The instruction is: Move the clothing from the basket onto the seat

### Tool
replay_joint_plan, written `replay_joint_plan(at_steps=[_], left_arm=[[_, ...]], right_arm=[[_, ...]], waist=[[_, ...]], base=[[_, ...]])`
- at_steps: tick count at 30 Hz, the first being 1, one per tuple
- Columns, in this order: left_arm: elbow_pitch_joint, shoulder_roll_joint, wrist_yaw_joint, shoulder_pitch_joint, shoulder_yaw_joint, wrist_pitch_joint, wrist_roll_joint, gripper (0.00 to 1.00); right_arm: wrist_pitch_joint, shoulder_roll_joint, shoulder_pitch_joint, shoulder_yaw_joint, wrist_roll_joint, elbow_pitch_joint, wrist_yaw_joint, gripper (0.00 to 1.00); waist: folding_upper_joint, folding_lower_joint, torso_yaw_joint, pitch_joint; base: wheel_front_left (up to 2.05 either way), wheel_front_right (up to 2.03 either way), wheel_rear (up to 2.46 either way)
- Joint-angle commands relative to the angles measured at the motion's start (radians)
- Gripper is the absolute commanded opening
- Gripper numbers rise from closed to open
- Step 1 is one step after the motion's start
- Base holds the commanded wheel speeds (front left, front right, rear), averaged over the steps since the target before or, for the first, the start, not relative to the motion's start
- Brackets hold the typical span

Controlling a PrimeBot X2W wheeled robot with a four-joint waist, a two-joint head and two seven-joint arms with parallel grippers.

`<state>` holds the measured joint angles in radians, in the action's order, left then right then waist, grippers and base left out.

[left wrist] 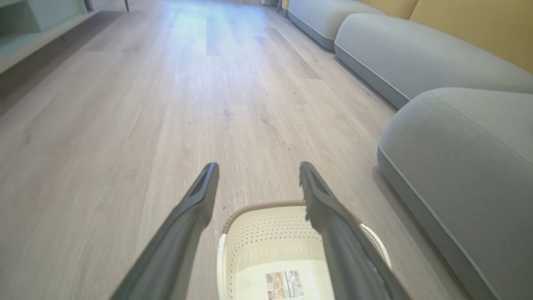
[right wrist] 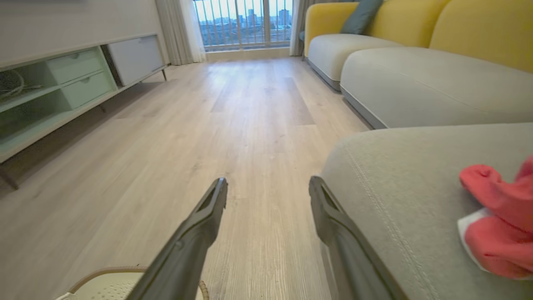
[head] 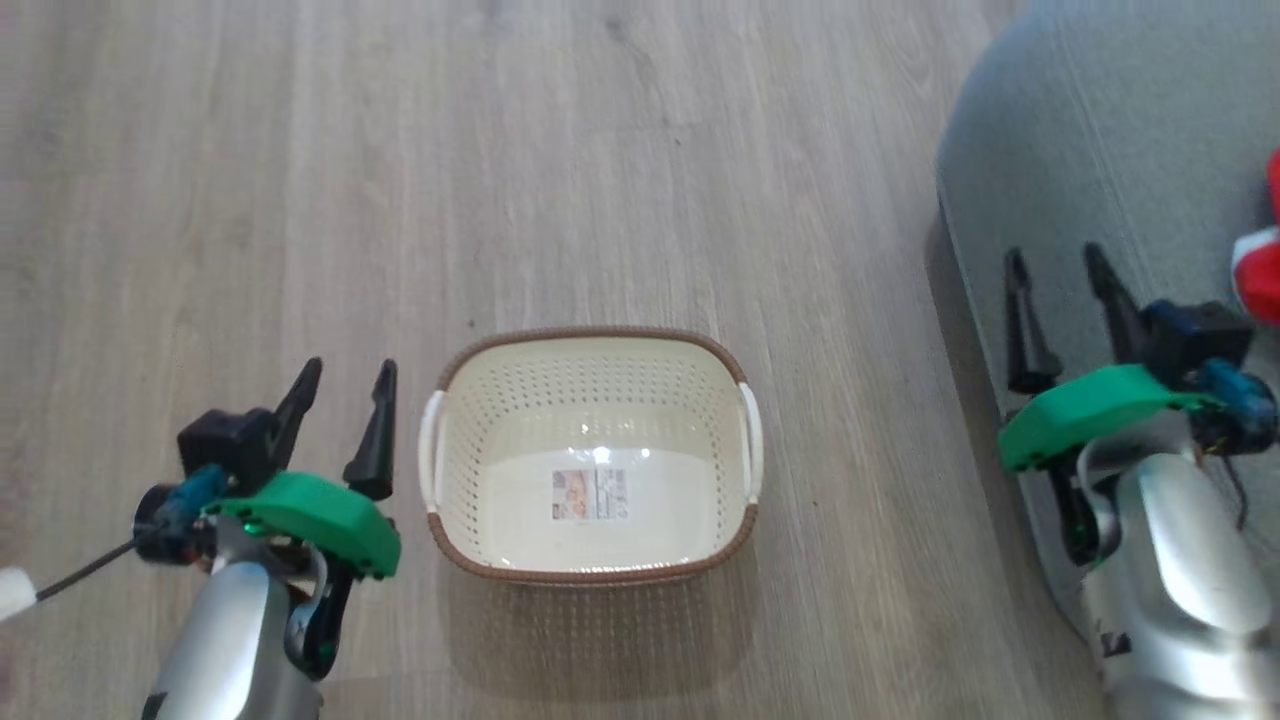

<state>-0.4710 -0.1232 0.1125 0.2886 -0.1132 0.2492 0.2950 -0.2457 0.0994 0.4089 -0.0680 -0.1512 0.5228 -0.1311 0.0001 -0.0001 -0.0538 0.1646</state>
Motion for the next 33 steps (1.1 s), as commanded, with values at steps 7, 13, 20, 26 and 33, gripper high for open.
replay_joint_plan(at_steps=[7, 13, 20, 26, 33], left_arm=[[0.037, 0.018, 0.004, -0.021, 0.126, 0.013, -0.05, 1.0], [0.033, 0.039, 0.01, -0.048, 0.183, 0.013, -0.072, 1.0], [0.026, 0.056, 0.014, -0.068, 0.226, 0.013, -0.094, 1.0], [0.038, 0.062, 0.017, -0.074, 0.236, 0.013, -0.105, 1.0], [-0.019, 0.077, 0.017, -0.098, 0.194, -0.003, -0.098, 0.0]], right_arm=[[-0.016, -0.02, -0.01, 0.076, -0.022, -0.016, 0.0, 1.0], [-0.016, -0.034, -0.051, 0.113, -0.019, -0.022, 0.0, 1.0], [-0.016, -0.043, -0.078, 0.123, -0.014, -0.029, 0.0, 1.0], [-0.016, -0.046, -0.08, 0.128, -0.015, -0.033, 0.0, 1.0], [-0.004, -0.037, -0.105, 0.105, -0.019, 0.029, 0.0, 0.0]], waist=[[-0.0001, 0.0001, 0.04, -0.046], [-0.0001, 0.0001, 0.046, -0.064], [-0.0001, 0.0001, 0.04, -0.078], [-0.0001, 0.0001, 0.036, -0.081], [-0.0001, 0.0002, 0.036, -0.081]], base=[[0.0, 0.0, 0.0], [0.0, 0.0, 0.0], [0.0, 0.0, 0.0], [0.0, 0.0, 0.0], [0.0, 0.0, 0.0]])
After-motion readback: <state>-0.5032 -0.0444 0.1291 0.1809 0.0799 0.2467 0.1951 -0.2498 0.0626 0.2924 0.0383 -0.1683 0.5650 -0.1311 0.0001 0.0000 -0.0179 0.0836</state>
